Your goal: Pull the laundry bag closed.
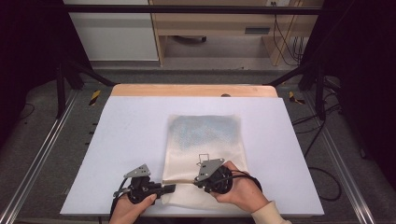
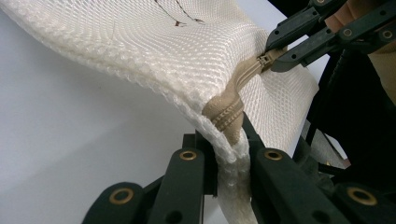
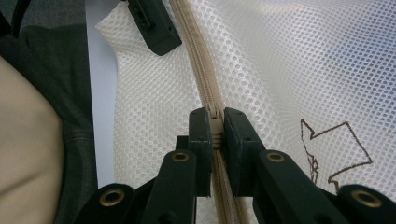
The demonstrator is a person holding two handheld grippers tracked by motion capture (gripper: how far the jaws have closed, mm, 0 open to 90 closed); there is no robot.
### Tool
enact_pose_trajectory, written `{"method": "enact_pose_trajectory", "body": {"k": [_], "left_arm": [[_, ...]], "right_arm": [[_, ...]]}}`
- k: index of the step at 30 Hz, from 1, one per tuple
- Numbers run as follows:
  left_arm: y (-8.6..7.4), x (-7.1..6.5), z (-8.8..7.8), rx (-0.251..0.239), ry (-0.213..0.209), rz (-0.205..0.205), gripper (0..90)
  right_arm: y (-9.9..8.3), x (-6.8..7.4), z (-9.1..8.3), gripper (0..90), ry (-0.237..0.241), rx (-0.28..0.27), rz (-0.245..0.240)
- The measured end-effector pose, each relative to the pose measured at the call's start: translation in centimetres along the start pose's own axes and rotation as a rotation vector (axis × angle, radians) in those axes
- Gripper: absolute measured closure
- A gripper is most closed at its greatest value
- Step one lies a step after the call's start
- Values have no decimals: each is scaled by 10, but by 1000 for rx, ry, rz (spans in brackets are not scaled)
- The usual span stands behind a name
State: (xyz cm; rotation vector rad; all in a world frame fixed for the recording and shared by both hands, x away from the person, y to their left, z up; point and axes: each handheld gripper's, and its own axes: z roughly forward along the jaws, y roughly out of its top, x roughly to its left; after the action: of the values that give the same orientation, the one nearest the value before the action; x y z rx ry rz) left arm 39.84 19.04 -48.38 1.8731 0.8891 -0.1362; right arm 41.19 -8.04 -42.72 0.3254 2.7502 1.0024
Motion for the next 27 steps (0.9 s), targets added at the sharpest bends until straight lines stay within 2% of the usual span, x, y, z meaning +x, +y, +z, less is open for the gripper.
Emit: {"method": "enact_pose_trajectory", "body": {"k": [27], "left_arm": [[0, -1, 2, 12, 1, 8, 839]], "right_arm": [[-17, -3, -17, 821, -15, -9, 32]]}}
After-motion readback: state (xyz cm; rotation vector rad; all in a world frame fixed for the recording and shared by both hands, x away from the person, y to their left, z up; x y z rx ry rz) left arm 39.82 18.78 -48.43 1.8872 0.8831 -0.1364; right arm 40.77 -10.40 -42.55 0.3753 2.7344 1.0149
